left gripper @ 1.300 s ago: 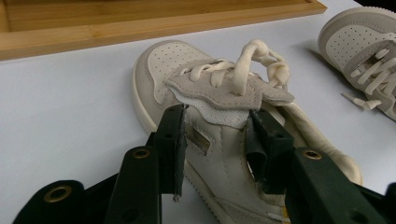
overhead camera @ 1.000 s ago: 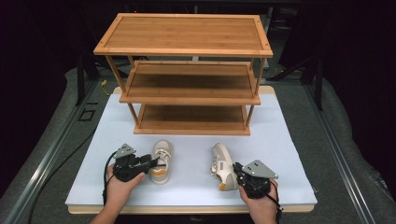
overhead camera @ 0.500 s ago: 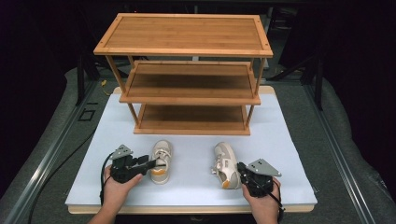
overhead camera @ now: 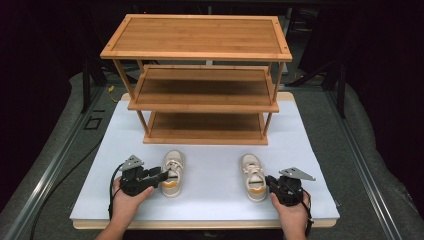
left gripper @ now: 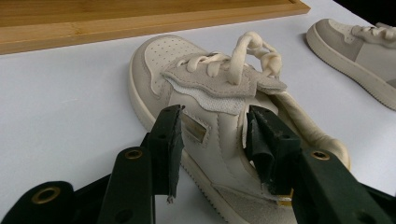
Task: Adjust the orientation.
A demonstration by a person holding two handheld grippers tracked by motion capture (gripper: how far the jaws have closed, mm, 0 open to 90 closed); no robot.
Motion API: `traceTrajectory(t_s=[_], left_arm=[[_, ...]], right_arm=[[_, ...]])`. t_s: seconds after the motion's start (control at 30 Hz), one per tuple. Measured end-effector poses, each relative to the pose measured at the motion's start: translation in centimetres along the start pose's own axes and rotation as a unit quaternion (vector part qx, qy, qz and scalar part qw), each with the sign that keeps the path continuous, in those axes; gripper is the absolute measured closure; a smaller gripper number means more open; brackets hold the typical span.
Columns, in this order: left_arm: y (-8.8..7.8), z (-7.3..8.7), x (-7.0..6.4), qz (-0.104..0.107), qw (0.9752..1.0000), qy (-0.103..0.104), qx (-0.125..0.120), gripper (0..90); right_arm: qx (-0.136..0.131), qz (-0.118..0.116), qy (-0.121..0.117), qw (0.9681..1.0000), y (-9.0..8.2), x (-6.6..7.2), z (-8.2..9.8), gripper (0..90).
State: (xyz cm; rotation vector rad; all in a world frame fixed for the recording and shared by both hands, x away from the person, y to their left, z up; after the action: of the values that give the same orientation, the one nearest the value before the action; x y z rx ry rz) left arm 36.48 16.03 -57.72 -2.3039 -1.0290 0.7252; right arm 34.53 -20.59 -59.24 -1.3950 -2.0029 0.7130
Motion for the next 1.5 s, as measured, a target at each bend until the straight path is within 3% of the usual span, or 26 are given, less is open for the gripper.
traceTrajectory(t_s=[0.07,0.1,0.23,0.27,0.33,0.37,0.4,0.43,0.53,0.8,1.0,1.13,1.23,1.5], left_arm=[[0.0,0.0,0.0,-0.001,1.0000,-0.001,0.000,55.6],[0.0,0.0,0.1,0.000,1.0000,-0.002,-0.002,55.6],[0.0,0.0,0.0,-0.002,1.0000,-0.003,-0.002,55.6],[0.1,0.0,-0.1,-0.001,1.0000,-0.003,-0.002,55.5],[0.2,0.0,-0.2,-0.002,1.0000,-0.001,-0.001,54.9],[0.2,0.0,-0.2,-0.002,1.0000,-0.001,-0.001,54.4],[0.2,0.0,-0.2,-0.003,1.0000,-0.003,-0.001,54.4],[0.3,-0.1,-0.2,-0.004,1.0000,-0.005,-0.001,53.5],[0.4,0.0,-0.1,-0.007,0.9999,-0.008,0.001,53.2],[1.1,-0.1,0.2,-0.007,0.9996,-0.025,0.007,53.0],[1.1,-0.2,0.2,-0.007,0.9995,-0.030,0.008,54.6],[1.1,-0.2,0.1,-0.005,0.9994,-0.032,0.009,54.9],[1.3,-0.2,-0.3,0.000,0.9995,-0.031,0.011,55.0],[1.8,-0.2,-1.5,0.007,0.9993,-0.033,0.015,55.1]], right_arm=[[-0.007,-0.003,0.010,0.9999,-0.2,-0.2,-0.2,79.5],[-0.020,0.009,0.009,0.9997,-0.7,-0.3,-0.6,76.5],[-0.042,0.015,0.006,0.9990,-1.7,0.0,-1.1,73.1],[-0.060,0.009,-0.001,0.9981,-2.4,0.5,-1.4,70.9],[-0.075,0.021,-0.005,0.9969,-3.0,0.8,-1.7,67.7],[-0.083,0.003,-0.009,0.9965,-3.1,1.3,-1.8,66.1],[-0.083,0.003,-0.009,0.9965,-3.1,1.3,-1.8,66.1],[-0.088,-0.024,-0.015,0.9957,-3.2,2.3,-1.9,62.8],[-0.079,-0.026,-0.031,0.9961,-2.7,3.0,-1.8,60.0],[-0.054,-0.023,-0.032,0.9977,-1.3,3.1,-1.6,56.3],[-0.045,-0.014,-0.016,0.9988,-0.8,2.3,-1.5,56.6],[-0.038,-0.031,-0.004,0.9988,-0.4,2.3,-1.4,60.6],[-0.041,-0.029,0.006,0.9987,-0.4,2.3,-1.5,62.9],[-0.045,-0.017,0.022,0.9986,-0.2,3.7,-1.4,64.6]])
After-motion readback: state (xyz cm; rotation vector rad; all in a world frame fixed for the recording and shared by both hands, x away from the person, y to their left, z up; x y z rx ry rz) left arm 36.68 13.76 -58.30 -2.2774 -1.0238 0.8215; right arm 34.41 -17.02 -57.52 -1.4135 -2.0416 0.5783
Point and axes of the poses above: each handheld gripper's, and its own axes: y roughly forward along the jaws, z roughly out of its underside, x roughly to its left, the point moved 10 cm from there along y, roughly forward along the jaws, and after that the axes turned 7 degrees about x, right-handed, at the moved point
